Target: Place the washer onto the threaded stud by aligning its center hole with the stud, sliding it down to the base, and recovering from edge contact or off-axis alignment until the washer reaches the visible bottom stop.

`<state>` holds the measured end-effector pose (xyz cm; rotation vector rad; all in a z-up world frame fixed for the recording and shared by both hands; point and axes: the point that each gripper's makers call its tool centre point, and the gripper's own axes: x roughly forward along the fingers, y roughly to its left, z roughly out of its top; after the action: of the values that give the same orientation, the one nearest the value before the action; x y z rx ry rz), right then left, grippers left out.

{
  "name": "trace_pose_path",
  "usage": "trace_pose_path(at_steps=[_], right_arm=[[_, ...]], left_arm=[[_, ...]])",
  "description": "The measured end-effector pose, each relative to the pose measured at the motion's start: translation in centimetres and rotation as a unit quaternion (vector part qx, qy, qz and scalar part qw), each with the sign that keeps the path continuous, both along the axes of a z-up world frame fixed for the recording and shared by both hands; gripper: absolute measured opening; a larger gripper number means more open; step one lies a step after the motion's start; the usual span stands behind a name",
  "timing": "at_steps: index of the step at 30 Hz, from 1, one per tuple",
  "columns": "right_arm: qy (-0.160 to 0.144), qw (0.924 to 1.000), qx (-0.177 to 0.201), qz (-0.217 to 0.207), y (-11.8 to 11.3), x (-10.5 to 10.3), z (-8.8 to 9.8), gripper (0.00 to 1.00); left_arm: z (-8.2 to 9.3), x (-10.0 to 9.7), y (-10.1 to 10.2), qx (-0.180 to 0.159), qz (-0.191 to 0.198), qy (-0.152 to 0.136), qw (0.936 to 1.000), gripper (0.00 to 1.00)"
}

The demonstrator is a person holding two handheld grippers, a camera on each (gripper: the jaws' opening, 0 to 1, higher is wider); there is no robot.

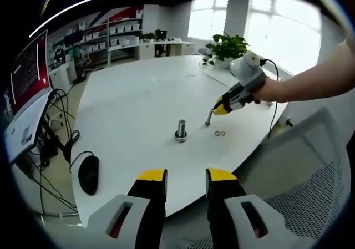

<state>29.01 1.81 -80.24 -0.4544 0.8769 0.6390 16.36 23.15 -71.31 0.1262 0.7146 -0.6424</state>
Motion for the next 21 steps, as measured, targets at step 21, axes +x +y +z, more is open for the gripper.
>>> trace_pose_path(at_steps=[21], right_arm=[[0.012, 0.9999, -0.006, 0.0, 0.27, 0.87, -0.51, 0.14]], left_arm=[[-0.08, 0.05, 0.08, 0.0, 0.002, 0.003, 1.0, 0.26]])
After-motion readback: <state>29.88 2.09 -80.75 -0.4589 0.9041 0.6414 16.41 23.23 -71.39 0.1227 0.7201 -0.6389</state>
